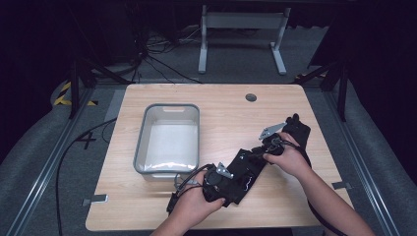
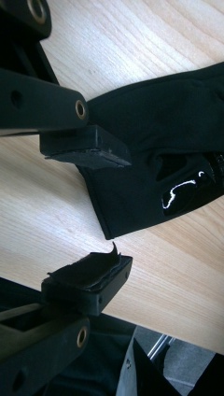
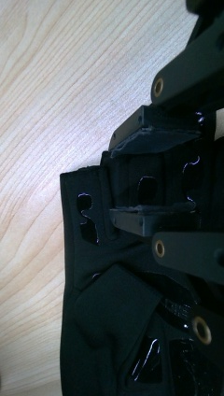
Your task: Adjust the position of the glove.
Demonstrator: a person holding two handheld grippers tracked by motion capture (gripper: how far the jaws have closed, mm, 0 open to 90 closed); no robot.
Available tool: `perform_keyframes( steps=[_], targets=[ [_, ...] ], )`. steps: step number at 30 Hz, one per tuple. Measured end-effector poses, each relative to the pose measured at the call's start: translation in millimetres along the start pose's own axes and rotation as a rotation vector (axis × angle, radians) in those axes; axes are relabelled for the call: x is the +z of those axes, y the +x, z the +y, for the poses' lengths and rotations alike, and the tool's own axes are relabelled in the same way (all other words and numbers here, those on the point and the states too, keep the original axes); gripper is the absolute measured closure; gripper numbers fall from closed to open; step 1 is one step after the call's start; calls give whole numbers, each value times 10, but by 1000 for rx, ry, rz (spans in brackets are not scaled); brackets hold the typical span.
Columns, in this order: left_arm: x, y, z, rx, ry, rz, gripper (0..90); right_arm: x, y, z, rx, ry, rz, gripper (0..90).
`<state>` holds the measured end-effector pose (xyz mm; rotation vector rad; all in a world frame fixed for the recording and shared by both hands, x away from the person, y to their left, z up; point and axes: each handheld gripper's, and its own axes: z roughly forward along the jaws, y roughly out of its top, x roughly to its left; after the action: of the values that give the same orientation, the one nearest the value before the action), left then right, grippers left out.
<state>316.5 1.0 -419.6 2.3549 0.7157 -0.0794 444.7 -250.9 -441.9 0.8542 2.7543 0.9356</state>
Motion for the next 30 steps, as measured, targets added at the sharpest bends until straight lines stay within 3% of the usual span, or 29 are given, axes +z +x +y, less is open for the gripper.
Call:
perform_keyframes(
  steps=[5,6,13,18,20,22,23,24,25,26,30],
  targets=[
    [112,-20,15,-11,-1,19,434,9,2,7,8,14,4,658],
    [171,-34,21,14,26,63,428,13,2,10,6,16,6,661],
    [352,10,-4,-9,49,80,415,16,-9,1,9,11,13,661],
    [364,1,-5,-8,51,99,436,18,-10,-9,6,6,14,663],
    [374,-39,-13,29,58,148,497,23,-4,-1,1,12,15,668],
    [370,-36,-13,29,57,172,559,26,-8,4,8,16,19,689],
    [370,-36,-13,29,57,172,618,26,-8,4,8,16,19,689],
    [360,-15,-13,21,54,174,618,26,-10,3,14,17,25,708],
    [354,15,-19,4,43,159,721,27,-13,1,31,15,42,749],
    [339,60,-33,-15,32,136,754,26,-16,-1,35,14,50,775],
    [335,73,-41,-28,24,126,814,24,7,4,27,13,56,837]
  ],
)
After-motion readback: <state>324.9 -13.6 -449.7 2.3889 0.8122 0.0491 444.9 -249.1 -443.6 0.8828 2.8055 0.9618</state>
